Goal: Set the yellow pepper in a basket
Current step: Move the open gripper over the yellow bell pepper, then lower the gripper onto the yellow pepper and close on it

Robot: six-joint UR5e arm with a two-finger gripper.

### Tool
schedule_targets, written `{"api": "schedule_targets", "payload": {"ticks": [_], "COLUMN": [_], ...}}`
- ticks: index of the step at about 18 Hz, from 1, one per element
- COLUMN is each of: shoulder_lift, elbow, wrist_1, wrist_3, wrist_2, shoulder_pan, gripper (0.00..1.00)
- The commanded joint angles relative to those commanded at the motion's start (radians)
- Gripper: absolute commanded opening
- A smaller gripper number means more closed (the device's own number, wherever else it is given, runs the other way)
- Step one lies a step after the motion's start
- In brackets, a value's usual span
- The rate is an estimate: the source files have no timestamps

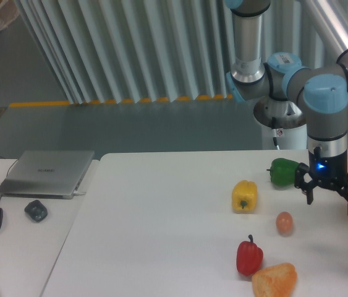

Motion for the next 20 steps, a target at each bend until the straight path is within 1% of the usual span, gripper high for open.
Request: {"api": "schedule_targets", "payload": {"ticks": [2,4,5,9,12,13,14,15,17,18,20], "shoulder_lift": [0.008,0.002,0.005,0.012,0.017,0.021,0.038,0.067,0.09,0.097,0.095], "elbow": [-0.009,-0.017,-0.028,-0.089,-0.106,-0.115,-0.124,-0.131,-0.16,-0.17,-0.17], "wrist_1": [-0.011,-0.034,-0.046,-0.041,-0.048,-0.054,-0.069,-0.099,-0.15,-0.156,-0.167], "wrist_3": [-0.014,-0.084,-0.092,-0.089,-0.094,-0.095,-0.095,-0.095,-0.092,-0.091,-0.095], "wrist_2": [0.0,0.014,0.015,0.031,0.052,0.052,0.052,0.051,0.052,0.058,0.104], "shoulder_pan": [-0.063,-0.133,-0.15,-0.198,-0.25,-0.258,-0.258,-0.257,-0.263,-0.267,-0.272], "gripper": [1.0,1.0,1.0,1.0,1.0,1.0,1.0,1.0,1.0,1.0,1.0]}}
